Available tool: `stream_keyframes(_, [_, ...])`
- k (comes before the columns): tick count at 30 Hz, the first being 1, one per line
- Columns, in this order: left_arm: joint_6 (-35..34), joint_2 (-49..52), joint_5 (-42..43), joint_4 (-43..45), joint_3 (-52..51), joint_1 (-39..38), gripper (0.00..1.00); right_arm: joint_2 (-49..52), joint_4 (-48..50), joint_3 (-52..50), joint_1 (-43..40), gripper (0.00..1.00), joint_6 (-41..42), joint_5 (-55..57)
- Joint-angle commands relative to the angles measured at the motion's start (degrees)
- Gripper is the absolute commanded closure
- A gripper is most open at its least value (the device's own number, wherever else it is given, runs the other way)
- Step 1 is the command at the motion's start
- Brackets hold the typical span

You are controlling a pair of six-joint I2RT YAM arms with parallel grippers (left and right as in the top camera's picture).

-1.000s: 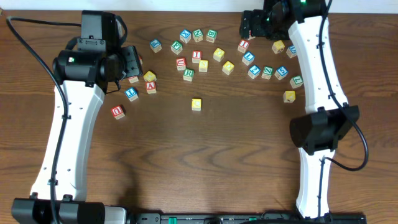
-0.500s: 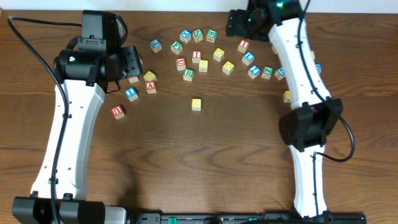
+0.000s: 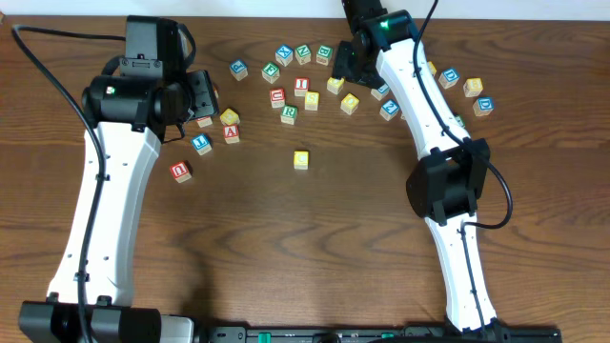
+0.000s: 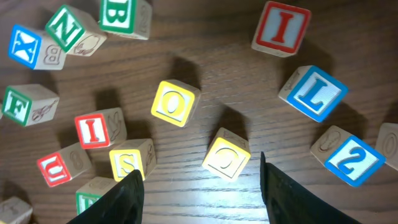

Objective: Spell out CORL
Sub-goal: 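Lower the right gripper onto the yellow O block and close it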

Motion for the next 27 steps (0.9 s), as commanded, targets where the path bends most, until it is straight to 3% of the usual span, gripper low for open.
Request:
stream_keyframes(1, [0.70,0.70,-0.70,-0.46,-0.04,0.09,0.41,2.21,-0.42,0.92,0.33,0.44,2.91,2.69])
stream_keyframes(27, [0.72,0.70,-0.72,-1.18,-0.04,0.09,0.41,8.37,-1.99,0.81,0.61,0.45,5.22,1.42])
